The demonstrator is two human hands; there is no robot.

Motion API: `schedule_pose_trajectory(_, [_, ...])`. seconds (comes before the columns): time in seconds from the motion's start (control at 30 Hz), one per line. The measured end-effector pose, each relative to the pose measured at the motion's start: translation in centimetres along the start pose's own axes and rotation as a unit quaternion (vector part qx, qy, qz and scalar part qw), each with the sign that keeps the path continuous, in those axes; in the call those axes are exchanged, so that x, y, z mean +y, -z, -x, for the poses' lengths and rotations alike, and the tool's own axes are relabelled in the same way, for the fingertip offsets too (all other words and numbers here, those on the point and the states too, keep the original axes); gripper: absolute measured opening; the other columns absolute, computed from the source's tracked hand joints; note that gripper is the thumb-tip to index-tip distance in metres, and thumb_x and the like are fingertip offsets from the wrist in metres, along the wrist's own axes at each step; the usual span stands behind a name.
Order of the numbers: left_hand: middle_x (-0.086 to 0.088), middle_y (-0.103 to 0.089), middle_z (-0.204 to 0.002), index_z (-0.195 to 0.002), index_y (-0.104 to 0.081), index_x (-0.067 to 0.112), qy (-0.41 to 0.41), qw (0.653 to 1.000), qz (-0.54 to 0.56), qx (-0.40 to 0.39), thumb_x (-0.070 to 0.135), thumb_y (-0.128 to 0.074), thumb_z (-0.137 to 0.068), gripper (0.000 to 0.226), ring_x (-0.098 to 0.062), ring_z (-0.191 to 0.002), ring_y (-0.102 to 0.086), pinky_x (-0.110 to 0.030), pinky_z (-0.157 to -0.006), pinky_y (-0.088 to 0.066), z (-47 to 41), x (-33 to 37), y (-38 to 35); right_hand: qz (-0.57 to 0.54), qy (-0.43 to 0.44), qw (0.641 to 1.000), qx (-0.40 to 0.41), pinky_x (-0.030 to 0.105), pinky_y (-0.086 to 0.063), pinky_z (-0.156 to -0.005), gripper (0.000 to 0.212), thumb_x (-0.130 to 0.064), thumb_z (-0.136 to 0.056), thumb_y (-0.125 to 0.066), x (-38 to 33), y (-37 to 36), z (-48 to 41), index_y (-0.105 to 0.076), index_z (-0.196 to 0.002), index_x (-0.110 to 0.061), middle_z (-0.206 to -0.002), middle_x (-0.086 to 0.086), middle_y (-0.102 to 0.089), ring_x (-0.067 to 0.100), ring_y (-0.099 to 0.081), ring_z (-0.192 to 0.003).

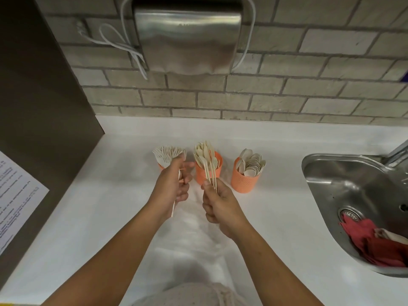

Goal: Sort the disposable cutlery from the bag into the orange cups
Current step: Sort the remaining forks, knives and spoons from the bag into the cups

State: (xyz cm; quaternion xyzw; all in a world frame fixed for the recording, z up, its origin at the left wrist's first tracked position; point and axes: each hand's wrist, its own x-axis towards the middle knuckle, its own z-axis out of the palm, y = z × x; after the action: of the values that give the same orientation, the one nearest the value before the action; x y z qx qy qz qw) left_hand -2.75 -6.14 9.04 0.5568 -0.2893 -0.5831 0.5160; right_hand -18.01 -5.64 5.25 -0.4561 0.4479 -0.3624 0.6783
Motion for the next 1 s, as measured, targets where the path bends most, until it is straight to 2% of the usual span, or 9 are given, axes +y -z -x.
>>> schedule_pose_trajectory(0.07, [0.003,-0.049,-0.069,-0.113,-0.073,0.017,-0.026,0.997,-0.069,-0.029,0.052,-0.056,-0.101,0.041,-0.010,-0.049,-0.026,-0.024,-0.047,-0.019,-0.2,0.6,0.0,0.015,-0.006,1.000,-0.020,0.024,-0.018,-0.044,0.026,-0.029,-0.103,-0.059,-0.1,0.1,0.2,-0.043,-0.085,-0.019,-0.063,-0.001,-0.030,0.013,-0.021,-0.049])
schedule_pose_trajectory(0.17, [0.013,-0.063,-0.074,-0.110,-0.078,0.028,-0.066,0.985,-0.147,-0.062,0.036,-0.067,-0.099,0.017,-0.009,-0.052,-0.035,-0.024,-0.049,-0.024,-0.2,1.2,-0.3,0.042,-0.027,0.998,-0.047,0.023,-0.018,-0.044,0.040,-0.021,-0.098,-0.065,-0.4,0.2,0.3,-0.035,-0.070,-0.023,-0.058,-0.002,-0.029,0.014,-0.020,-0.048])
schedule_pose_trajectory(0.27, [0.021,-0.069,-0.072,-0.112,-0.079,0.025,-0.115,0.972,-0.194,-0.066,0.024,-0.067,-0.101,0.017,0.003,-0.052,-0.056,-0.011,-0.049,-0.037,-0.2,1.0,-0.4,0.067,-0.055,0.994,-0.060,0.024,-0.017,-0.044,0.048,-0.019,-0.095,-0.067,-0.7,0.3,0.2,-0.029,-0.065,-0.024,-0.057,0.002,-0.023,0.016,-0.019,-0.046])
schedule_pose_trajectory(0.4, [0.012,-0.080,-0.093,-0.104,-0.081,0.023,-0.178,0.945,-0.271,-0.050,0.025,-0.072,-0.097,0.011,-0.002,-0.088,-0.073,-0.010,-0.077,-0.050,-0.6,0.3,0.0,0.091,-0.076,0.991,-0.061,0.025,-0.017,-0.045,0.041,-0.019,-0.093,-0.068,-1.0,0.8,-0.1,-0.036,-0.067,-0.023,-0.056,-0.001,-0.025,0.015,-0.020,-0.046])
schedule_pose_trajectory(0.47, [0.005,-0.079,-0.091,-0.099,-0.078,0.020,-0.185,0.940,-0.280,-0.058,0.028,-0.075,-0.095,0.009,-0.005,-0.086,-0.073,-0.013,-0.078,-0.051,-0.7,0.0,-0.1,0.100,-0.077,0.989,-0.073,0.027,-0.014,-0.047,0.036,-0.021,-0.093,-0.068,-1.2,0.9,-0.3,-0.040,-0.072,-0.023,-0.058,0.000,-0.025,0.015,-0.020,-0.047])
schedule_pose_trajectory(0.67, [-0.006,-0.072,-0.066,-0.077,-0.069,0.014,-0.159,0.923,-0.337,-0.096,0.032,-0.068,-0.100,0.029,-0.015,-0.062,-0.067,-0.027,-0.067,-0.049,-0.9,-0.3,-0.4,0.143,-0.069,0.980,-0.124,0.022,-0.019,-0.044,0.021,-0.022,-0.096,-0.063,-2.0,0.7,-0.2,-0.044,-0.089,-0.021,-0.056,-0.004,-0.032,0.012,-0.023,-0.046])
schedule_pose_trajectory(0.77, [-0.009,-0.070,-0.072,-0.081,-0.069,0.017,-0.156,0.928,-0.337,-0.045,0.029,-0.069,-0.098,0.021,-0.012,-0.064,-0.062,-0.031,-0.065,-0.046,-1.3,-0.1,0.0,0.113,-0.048,0.986,-0.116,0.024,-0.026,-0.044,0.014,-0.029,-0.099,-0.060,-1.8,0.8,-0.3,-0.050,-0.102,-0.020,-0.066,0.002,-0.042,0.013,-0.030,-0.045])
schedule_pose_trajectory(0.9, [0.004,-0.052,-0.054,-0.073,-0.068,0.019,-0.165,0.952,-0.253,0.046,0.032,-0.072,-0.097,0.028,-0.010,-0.046,-0.042,-0.026,-0.050,-0.036,-1.8,0.7,0.7,0.184,0.016,0.981,-0.058,0.022,-0.028,-0.042,0.029,-0.041,-0.106,-0.048,-0.8,1.2,-0.5,-0.052,-0.097,-0.014,-0.067,0.002,-0.042,0.009,-0.032,-0.046])
schedule_pose_trajectory(1.0, [0.006,-0.056,-0.057,-0.074,-0.075,0.026,-0.126,0.977,-0.171,-0.006,0.030,-0.075,-0.095,0.022,-0.016,-0.051,-0.035,-0.027,-0.050,-0.029,-1.1,1.0,0.2,0.178,0.086,0.980,-0.016,0.017,-0.030,-0.043,0.033,-0.039,-0.108,-0.043,-0.4,0.7,-0.7,-0.054,-0.089,-0.014,-0.059,-0.008,-0.042,0.004,-0.034,-0.045])
